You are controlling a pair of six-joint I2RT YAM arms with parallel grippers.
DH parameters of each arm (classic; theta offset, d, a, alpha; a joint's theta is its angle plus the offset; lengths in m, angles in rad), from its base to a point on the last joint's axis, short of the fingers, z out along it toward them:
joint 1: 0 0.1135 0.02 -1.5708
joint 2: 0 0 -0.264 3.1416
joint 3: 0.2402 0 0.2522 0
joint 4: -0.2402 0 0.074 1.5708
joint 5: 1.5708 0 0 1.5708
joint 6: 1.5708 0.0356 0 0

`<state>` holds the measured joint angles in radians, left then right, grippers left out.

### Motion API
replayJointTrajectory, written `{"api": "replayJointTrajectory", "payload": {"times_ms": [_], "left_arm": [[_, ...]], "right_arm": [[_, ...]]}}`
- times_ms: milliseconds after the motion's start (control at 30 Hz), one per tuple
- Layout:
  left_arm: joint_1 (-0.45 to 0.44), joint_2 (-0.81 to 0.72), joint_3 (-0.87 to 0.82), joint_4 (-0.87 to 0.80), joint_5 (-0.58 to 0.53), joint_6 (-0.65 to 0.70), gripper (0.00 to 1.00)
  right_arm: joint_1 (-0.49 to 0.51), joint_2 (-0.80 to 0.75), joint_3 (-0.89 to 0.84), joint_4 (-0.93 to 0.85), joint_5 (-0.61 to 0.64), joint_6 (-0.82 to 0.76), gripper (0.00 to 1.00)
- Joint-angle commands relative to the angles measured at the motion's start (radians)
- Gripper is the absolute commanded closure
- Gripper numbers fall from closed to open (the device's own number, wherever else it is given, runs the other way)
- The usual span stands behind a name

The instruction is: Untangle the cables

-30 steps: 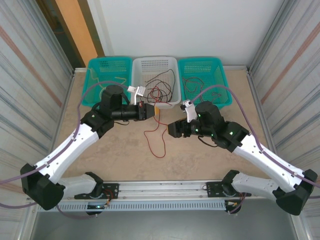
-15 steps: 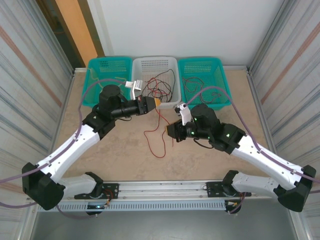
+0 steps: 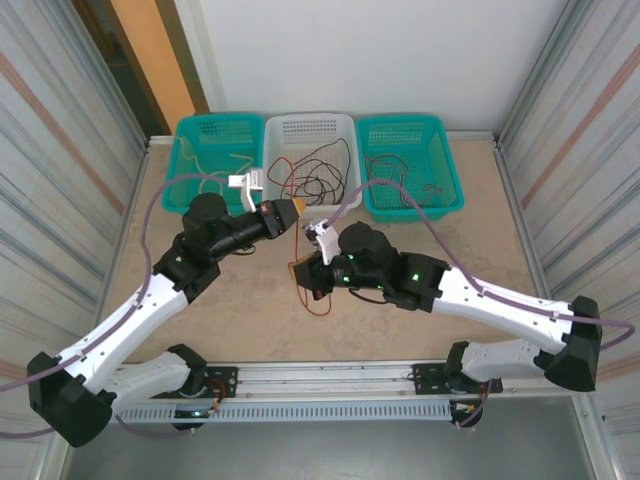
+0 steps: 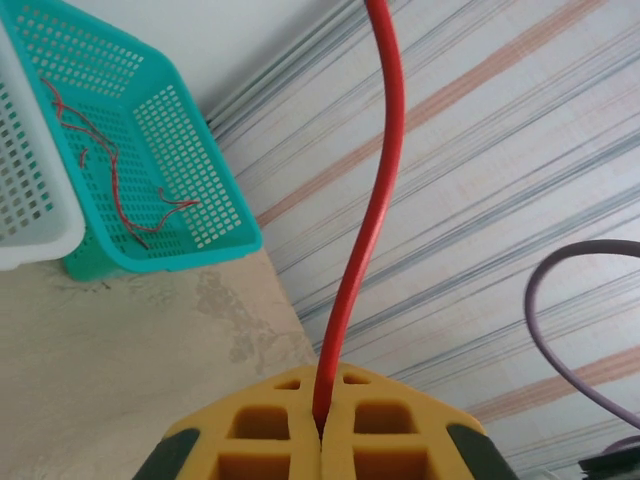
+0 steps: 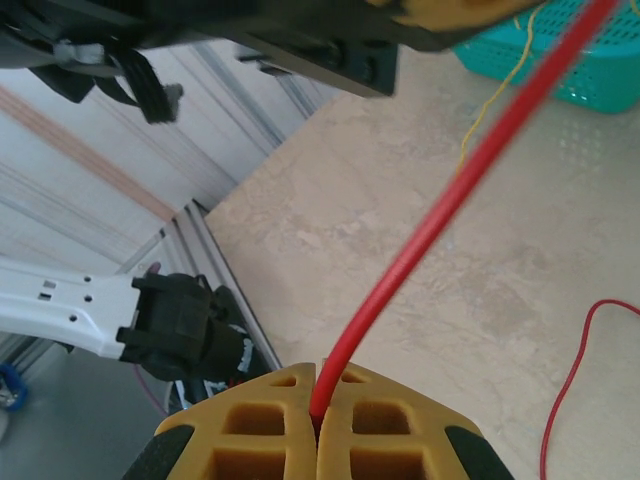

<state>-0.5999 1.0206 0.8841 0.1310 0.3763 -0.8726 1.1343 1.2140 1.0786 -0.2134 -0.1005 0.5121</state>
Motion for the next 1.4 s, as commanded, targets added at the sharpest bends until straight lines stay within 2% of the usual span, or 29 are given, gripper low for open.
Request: {"api": "replayJointTrajectory", "payload": {"times_ms": [0, 67, 100, 267, 367, 467, 533, 667, 867, 1200, 1367], "left_arm": [[0.009, -0.009, 0.001, 0.101, -0.088, 0.008, 1.00], [0.009, -0.019, -0.005, 0.076, -0.070, 0.027, 1.00], [0.008, -0.029, -0.009, 0.050, -0.071, 0.039, 1.00], [0.009, -0.081, -0.036, -0.048, -0.032, 0.110, 1.00], [0.009, -0.113, -0.069, -0.055, -0.001, 0.115, 1.00], [0.006, -0.133, -0.102, 0.000, 0.051, 0.096, 1.00], [-0.006, -0.138, -0.107, 0.018, 0.070, 0.098, 1.00], [-0.060, -0.132, -0.068, -0.054, 0.040, 0.165, 1.00], [-0.097, -0.116, -0.058, -0.082, 0.021, 0.203, 1.00], [-0.152, -0.090, -0.026, -0.119, -0.005, 0.264, 1.00], [-0.191, -0.090, -0.006, -0.151, -0.061, 0.301, 1.00]], "right_arm": [[0.048, 0.011, 0.062, -0.119, 0.069, -0.014, 0.91], [0.043, -0.011, 0.089, -0.191, 0.214, -0.001, 0.56], [0.032, -0.027, 0.104, -0.228, 0.271, 0.018, 0.45], [-0.007, -0.134, 0.138, -0.293, 0.374, 0.049, 0.30], [-0.076, -0.169, 0.160, -0.287, 0.340, 0.097, 0.25], [-0.183, -0.142, 0.202, -0.270, 0.232, 0.176, 0.27], [-0.214, -0.104, 0.227, -0.233, 0.169, 0.188, 0.29], [-0.215, -0.001, 0.282, -0.142, 0.085, 0.190, 0.32], [-0.211, 0.091, 0.339, -0.110, 0.067, 0.187, 0.41], [-0.221, 0.117, 0.360, -0.118, 0.062, 0.182, 0.77], [-0.222, 0.126, 0.372, -0.133, 0.060, 0.175, 0.96]]}}
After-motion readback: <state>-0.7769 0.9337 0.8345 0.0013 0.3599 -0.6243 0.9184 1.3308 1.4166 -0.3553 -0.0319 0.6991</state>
